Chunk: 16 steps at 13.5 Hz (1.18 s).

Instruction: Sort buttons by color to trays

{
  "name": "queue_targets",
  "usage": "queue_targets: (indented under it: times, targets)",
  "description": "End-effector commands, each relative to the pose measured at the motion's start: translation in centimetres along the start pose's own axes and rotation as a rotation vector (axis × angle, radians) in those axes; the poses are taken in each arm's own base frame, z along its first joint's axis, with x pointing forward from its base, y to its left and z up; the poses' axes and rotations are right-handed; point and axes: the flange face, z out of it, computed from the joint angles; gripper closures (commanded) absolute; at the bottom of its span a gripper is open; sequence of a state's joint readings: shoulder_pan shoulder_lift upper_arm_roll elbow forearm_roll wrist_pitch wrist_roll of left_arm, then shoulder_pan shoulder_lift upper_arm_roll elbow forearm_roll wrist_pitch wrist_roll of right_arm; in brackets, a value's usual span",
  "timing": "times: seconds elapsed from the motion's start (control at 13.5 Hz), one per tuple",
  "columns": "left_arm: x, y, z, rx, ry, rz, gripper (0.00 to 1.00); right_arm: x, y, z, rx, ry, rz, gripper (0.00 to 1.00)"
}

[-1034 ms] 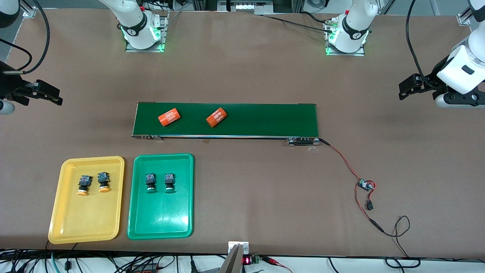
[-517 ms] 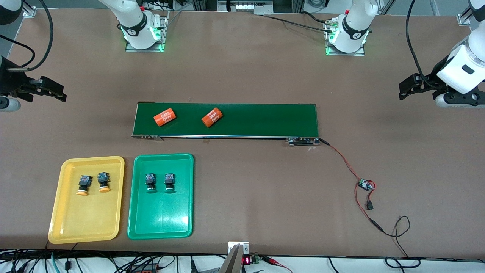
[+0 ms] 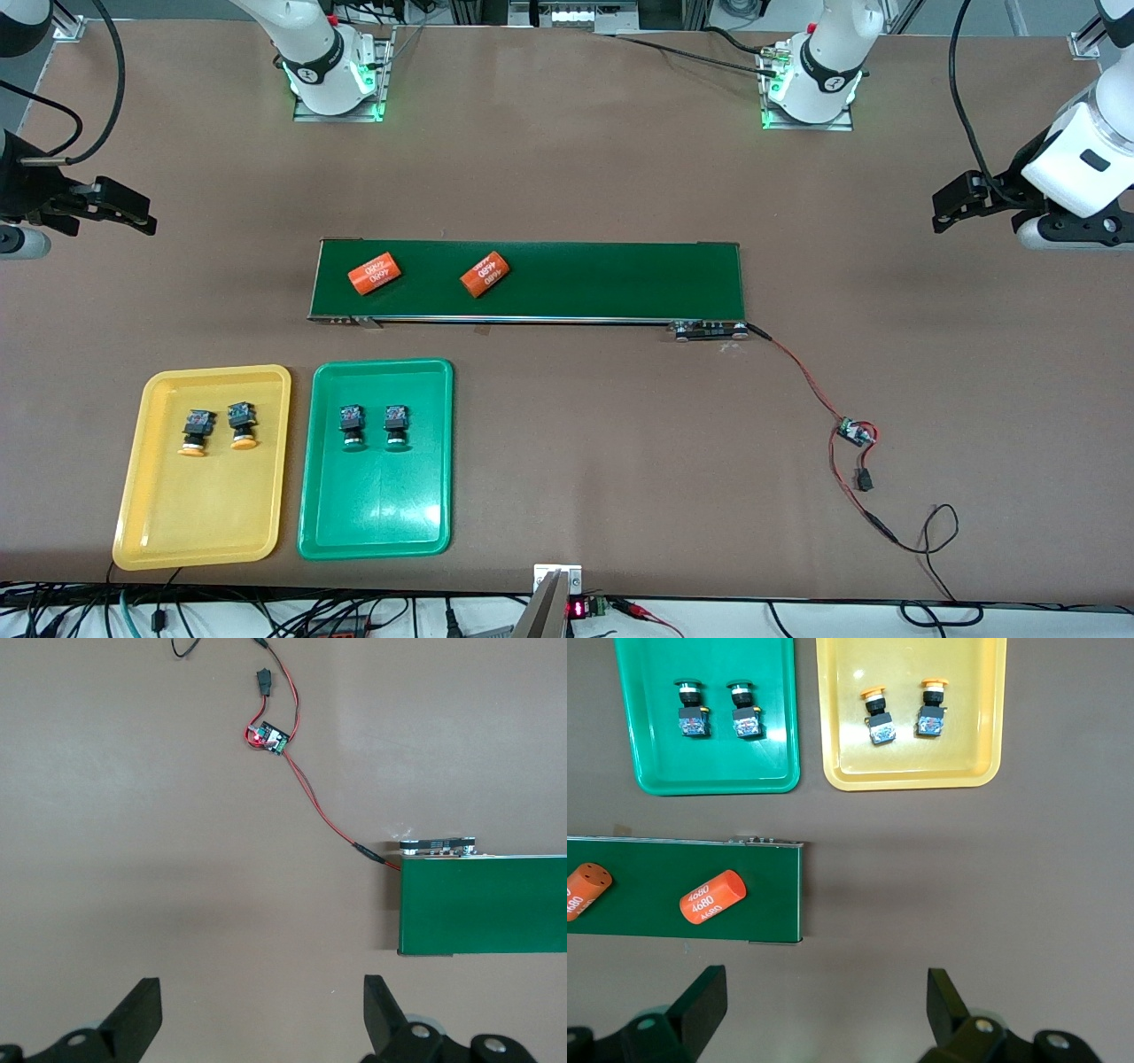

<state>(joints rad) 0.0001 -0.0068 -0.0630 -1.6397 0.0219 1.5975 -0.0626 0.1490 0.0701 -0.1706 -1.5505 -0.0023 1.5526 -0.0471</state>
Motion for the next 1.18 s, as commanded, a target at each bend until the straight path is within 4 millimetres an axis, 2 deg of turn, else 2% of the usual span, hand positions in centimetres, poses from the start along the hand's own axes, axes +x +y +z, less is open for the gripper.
queue_targets:
  times: [0.0, 1.11]
  targets:
    - [-0.34, 0.1, -0.88, -0.02, 0.004, 0.01, 0.0, -0.86, -0.17, -0.31, 0.011, -0.002, -0.004, 0.0]
    - [0.18, 0.46, -1.33, -0.025, 0.013, 0.011, 0.0, -0.87, -0.23, -0.17, 0.008, -0.01, -0.007, 0.0]
